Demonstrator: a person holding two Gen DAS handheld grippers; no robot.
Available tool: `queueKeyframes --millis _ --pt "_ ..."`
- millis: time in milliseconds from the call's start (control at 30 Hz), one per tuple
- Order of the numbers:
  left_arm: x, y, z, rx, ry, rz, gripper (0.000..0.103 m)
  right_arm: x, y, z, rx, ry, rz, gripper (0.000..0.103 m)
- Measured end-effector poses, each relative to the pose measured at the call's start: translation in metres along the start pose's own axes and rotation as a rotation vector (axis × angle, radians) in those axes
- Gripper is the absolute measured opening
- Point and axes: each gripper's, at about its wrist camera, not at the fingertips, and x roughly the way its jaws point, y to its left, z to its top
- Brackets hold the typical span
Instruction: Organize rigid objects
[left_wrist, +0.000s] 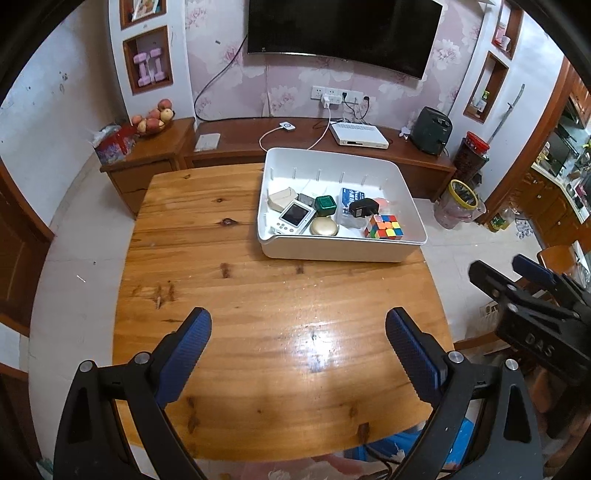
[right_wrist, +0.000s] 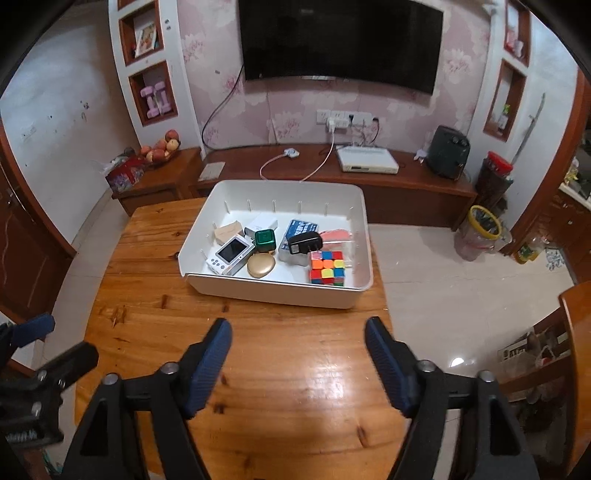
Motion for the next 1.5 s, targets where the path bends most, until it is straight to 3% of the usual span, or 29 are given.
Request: queueKeyframes --millis 500,600,733,833,1133,1500 --pt "-0.061 -0.011 -0.032 0.003 -0.118 0.091 0.096 -0.082 0.007 -0.047 0.003 -0.078 -0.042 0.081" --pt "-0.066 -0.012 -0.037 -0.013 -0.123 0.104 0.096 -0.094 0.009 -0.050 0.004 -0.088 -0.052 0.081" --pt "-0.070 -0.013 -0.042 -0.026 -0.118 0.122 0.096 -0.106 0.007 -0.053 0.043 -0.083 0.004 0.081" --pt "-0.074 -0.014 -0.047 -0.034 -0.121 0.126 0.096 -0.116 0.010 -0.056 0.022 -0.113 -0.015 0.081" --pt "-0.077 -0.017 -0.055 -0.037 -0.119 0.146 0.096 -0.129 0.018 -0.061 -0.017 -0.158 -0.017 0.081" --pt "-0.077 -0.019 -0.054 -0.036 -0.114 0.146 0.096 -0.126 0.019 -0.059 -0.029 -0.152 -0.020 0.081"
